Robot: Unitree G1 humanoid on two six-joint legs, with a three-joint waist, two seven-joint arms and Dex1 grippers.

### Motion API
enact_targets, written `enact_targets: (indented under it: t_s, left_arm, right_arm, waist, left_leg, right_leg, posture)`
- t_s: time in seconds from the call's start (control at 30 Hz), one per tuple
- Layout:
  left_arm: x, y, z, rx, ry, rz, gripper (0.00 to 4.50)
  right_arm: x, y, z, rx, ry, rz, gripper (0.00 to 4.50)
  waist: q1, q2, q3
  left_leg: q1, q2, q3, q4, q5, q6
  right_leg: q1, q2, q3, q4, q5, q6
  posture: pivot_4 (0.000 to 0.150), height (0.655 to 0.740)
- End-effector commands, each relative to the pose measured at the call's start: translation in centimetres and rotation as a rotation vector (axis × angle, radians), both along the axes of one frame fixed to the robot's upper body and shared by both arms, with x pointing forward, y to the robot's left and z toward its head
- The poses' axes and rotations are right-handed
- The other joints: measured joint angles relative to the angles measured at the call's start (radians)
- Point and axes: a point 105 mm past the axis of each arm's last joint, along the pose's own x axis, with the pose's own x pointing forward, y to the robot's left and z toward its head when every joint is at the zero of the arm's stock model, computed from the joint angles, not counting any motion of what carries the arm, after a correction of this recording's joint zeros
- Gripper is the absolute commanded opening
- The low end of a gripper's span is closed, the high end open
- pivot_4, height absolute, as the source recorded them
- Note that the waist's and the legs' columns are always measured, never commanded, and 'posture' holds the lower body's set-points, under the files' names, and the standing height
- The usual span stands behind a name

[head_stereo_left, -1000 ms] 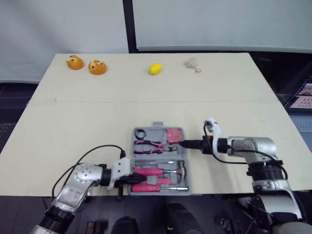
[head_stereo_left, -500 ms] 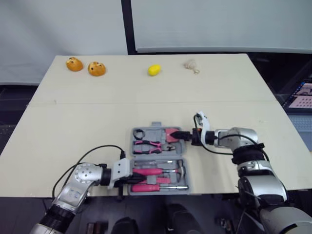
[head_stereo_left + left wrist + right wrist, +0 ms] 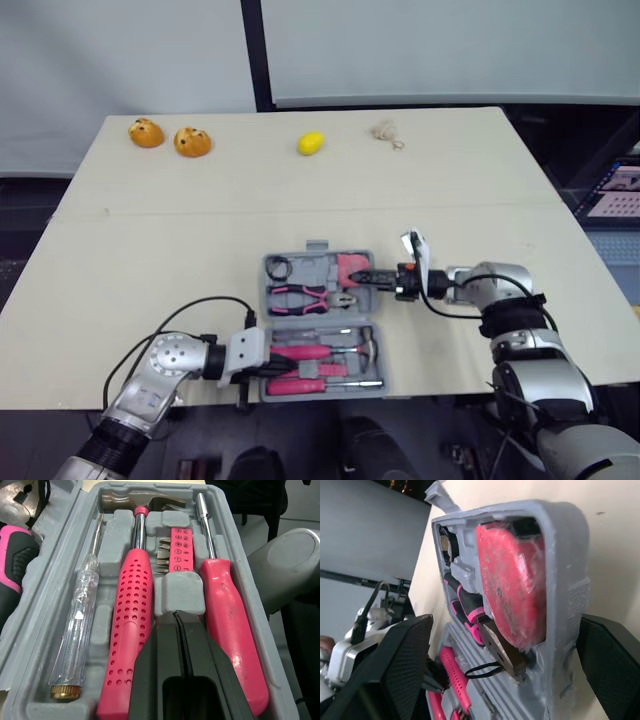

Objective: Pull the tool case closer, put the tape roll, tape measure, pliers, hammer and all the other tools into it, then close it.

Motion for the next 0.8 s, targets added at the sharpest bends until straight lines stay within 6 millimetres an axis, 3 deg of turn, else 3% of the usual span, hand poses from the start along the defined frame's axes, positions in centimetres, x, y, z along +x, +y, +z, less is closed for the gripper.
enact_targets:
  t_s: [0.03,0.27,0.4,0.53,0.67,0.73,0.8]
  left_arm:
    - [-0.9,2.3,-4.0,0.159,0.111,0.066,0.00]
    - [-1.0,2.7,-3.7,0.164,0.107,0.074,0.00]
    - [-1.1,3.1,-2.3,0.143,0.097,0.090,0.00]
    - [-1.3,3.3,2.4,0.013,0.101,0.170,0.00]
    - [-4.3,3.8,7.7,-0.102,0.176,0.173,0.00]
    - [-6.8,4.7,10.2,-0.122,0.239,0.146,0.53]
    - [-8.0,5.6,11.6,-0.103,0.260,0.160,1.23]
  right_arm:
    - [-0.5,1.4,2.7,0.076,-0.096,0.103,4.47]
    - [-0.9,1.6,3.3,0.079,-0.149,0.133,4.47]
    - [-2.2,1.6,4.0,0.104,-0.190,0.190,4.47]
    - [-5.0,1.7,5.8,0.157,-0.261,0.291,4.47]
    - [-9.8,1.0,7.2,0.161,-0.348,0.471,4.47]
    - [-12.9,0.7,7.2,0.128,-0.380,0.580,4.50]
    - [-14.0,0.6,6.5,0.045,-0.451,0.596,4.50]
  waist:
    - [-0.001,0.000,0.000]
    - [-0.001,0.000,0.000]
    - [-0.003,0.000,0.000]
    - [-0.015,0.000,0.001]
    - [-0.013,-0.002,0.005]
    - [-0.007,-0.006,0.008]
    - [-0.004,-0.006,0.008]
  left_leg:
    - [0.000,0.000,0.000,0.000,0.000,0.000]
    - [0.000,0.000,0.000,0.000,0.000,0.000]
    - [0.000,0.000,0.000,-0.001,0.000,0.000]
    - [-0.001,0.001,-0.002,-0.004,0.000,0.000]
    - [-0.005,0.001,-0.005,-0.006,0.000,0.000]
    - [-0.006,0.001,-0.006,-0.006,-0.001,0.000]
    - [-0.006,0.001,-0.009,-0.008,-0.001,0.000]
  right_leg:
    - [0.000,0.000,0.000,0.000,0.000,0.000]
    - [0.000,0.000,0.000,0.000,0.000,0.000]
    - [0.000,0.000,0.000,0.000,0.000,0.000]
    - [-0.002,0.000,0.000,-0.001,0.000,-0.001]
    - [-0.004,0.000,-0.002,-0.004,-0.001,-0.001]
    - [-0.003,-0.001,-0.004,-0.006,0.000,-0.001]
    - [-0.002,-0.001,-0.007,-0.009,-0.001,-0.001]
  posture:
    - [0.150,0.7400]
    - [0.150,0.7400]
    - [0.150,0.7400]
    - [0.150,0.7400]
    - [0.150,0.7400]
    - [0.150,0.7400]
    - [0.150,0.7400]
